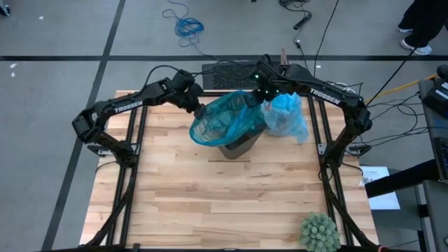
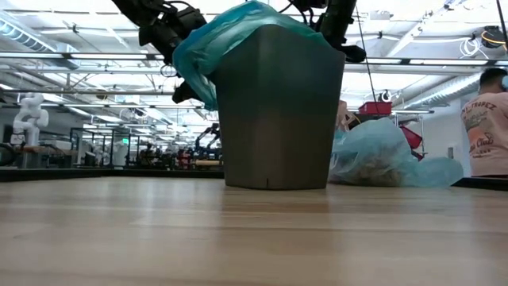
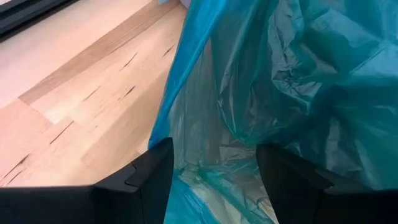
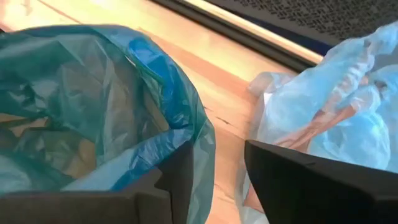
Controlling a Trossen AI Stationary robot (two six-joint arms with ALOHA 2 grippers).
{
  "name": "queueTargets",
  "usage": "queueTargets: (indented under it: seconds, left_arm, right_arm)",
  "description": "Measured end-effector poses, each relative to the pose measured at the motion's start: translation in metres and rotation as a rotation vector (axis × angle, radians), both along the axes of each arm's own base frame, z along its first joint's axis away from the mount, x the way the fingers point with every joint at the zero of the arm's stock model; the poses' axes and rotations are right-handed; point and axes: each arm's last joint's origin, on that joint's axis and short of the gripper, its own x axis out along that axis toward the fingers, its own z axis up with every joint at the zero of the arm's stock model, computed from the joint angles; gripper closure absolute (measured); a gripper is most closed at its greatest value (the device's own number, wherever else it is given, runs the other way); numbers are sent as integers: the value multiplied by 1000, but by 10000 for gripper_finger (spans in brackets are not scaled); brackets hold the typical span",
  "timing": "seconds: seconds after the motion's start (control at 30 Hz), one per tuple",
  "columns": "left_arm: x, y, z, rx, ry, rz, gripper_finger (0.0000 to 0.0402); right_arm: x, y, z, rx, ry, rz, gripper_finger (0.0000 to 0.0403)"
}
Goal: Place trash/remove bag and relplace
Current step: Insert the dark blue trash bag into the trash bin
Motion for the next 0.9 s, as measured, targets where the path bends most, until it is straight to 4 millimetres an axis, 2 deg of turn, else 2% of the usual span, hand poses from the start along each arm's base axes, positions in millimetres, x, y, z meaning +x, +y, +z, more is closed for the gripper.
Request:
queueTargets:
  seconds: [0.2,0.27,0.37,0.5,0.6,0.7,0.9]
  left_arm:
    - [-3,-2,7,9,-26,-8,178]
    - [-3,-2,6,9,-25,-10,178]
    - [-3,-3,6,13,-24,-14,178]
    - [-3,-2,7,13,-25,-13,178]
    - [-3,-2,7,13,-25,-13,178]
    - [-3,-2,7,8,-27,-13,178]
    - [-3,-3,7,-6,-33,-26,178]
  right_arm:
    - [-9,5,19,-56,-81,32,262]
    - [-12,9,28,-48,-154,104,261]
    - [-14,18,44,-7,-306,305,261]
    - [-14,47,57,-28,-387,685,261]
    - [-17,75,58,-102,-310,889,261]
    - [-19,101,57,-216,-178,1011,261]
    - [-8,144,56,-563,51,1101,261]
